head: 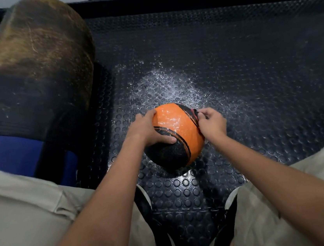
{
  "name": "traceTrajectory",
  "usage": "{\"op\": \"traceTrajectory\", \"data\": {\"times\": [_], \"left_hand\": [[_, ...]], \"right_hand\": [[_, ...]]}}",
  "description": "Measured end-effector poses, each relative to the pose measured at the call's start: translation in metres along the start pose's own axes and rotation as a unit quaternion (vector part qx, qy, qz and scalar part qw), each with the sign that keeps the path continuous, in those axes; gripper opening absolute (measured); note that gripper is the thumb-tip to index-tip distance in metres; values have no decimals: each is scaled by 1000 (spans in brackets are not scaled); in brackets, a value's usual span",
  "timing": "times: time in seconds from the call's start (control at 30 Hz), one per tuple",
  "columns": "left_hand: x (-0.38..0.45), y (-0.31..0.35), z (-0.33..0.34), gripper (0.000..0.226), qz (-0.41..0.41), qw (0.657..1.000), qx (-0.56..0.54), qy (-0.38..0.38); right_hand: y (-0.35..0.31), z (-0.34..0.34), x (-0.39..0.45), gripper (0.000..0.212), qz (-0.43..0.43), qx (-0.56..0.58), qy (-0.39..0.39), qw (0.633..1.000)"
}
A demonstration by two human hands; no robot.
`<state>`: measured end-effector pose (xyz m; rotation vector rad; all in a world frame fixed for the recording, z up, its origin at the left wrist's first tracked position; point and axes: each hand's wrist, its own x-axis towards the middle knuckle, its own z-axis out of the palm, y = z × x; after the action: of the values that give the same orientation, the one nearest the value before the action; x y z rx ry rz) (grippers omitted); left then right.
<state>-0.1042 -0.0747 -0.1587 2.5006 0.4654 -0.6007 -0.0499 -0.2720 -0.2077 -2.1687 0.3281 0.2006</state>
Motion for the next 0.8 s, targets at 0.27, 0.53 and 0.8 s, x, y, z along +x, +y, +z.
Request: {"op": "traceTrajectory", "data": {"times": [0.27, 0.53, 0.8], "left_hand": [[-4, -2, 1, 124, 2, 1000, 9, 1], [-5, 3, 2, 127, 3, 1000, 23, 4], [-8, -1, 5, 124, -7, 1000, -3, 18]], "right_hand": [[-14, 7, -9, 20, -153, -34, -46, 987], [-8, 7, -11, 21, -90, -17, -4, 996], [8, -3, 1, 22, -69, 2, -18, 997]]}}
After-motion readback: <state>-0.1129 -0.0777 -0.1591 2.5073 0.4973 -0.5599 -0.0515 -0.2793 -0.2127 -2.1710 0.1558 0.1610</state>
